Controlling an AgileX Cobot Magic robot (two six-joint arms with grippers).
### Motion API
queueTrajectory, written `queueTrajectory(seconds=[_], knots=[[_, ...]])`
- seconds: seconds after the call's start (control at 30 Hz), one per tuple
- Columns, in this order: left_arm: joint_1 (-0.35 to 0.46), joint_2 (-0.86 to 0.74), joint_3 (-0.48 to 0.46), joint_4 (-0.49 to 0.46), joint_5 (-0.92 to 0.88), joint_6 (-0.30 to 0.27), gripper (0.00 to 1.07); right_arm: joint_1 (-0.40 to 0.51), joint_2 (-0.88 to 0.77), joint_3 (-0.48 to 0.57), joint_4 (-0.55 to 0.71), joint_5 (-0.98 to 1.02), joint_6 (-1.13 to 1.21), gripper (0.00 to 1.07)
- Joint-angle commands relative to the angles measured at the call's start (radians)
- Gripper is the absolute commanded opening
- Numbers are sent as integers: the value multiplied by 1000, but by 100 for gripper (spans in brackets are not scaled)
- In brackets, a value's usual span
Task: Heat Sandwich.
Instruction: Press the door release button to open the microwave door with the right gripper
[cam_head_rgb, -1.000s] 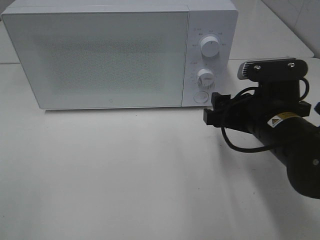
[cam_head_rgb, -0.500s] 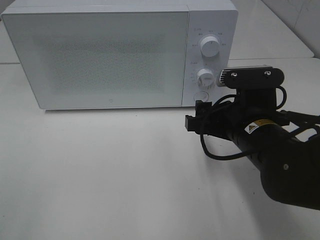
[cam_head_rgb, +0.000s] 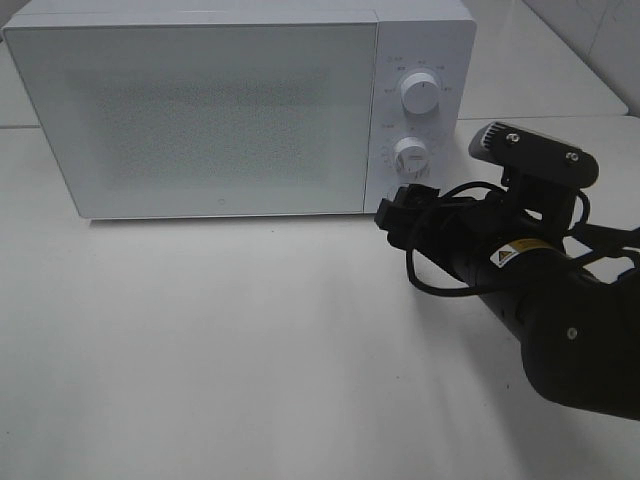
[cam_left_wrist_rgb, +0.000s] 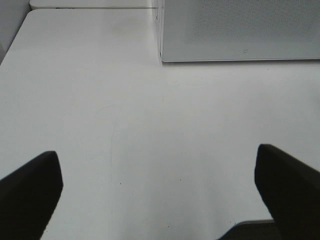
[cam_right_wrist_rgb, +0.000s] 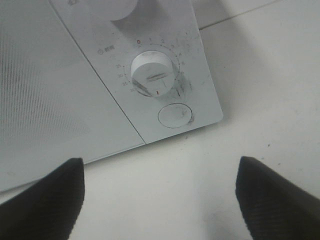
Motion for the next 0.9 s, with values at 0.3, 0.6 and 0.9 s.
queueTrajectory(seconds=[0.3,0.6,0.9], knots=[[-1,-17,1,-3,-10,-2,98,3,0,-7,-2,-3,704,66],[-1,-17,1,-3,-10,-2,98,3,0,-7,-2,-2,1076,34],[-1,-17,1,-3,-10,-2,98,-1,1,-7,1,-2,1144,0]])
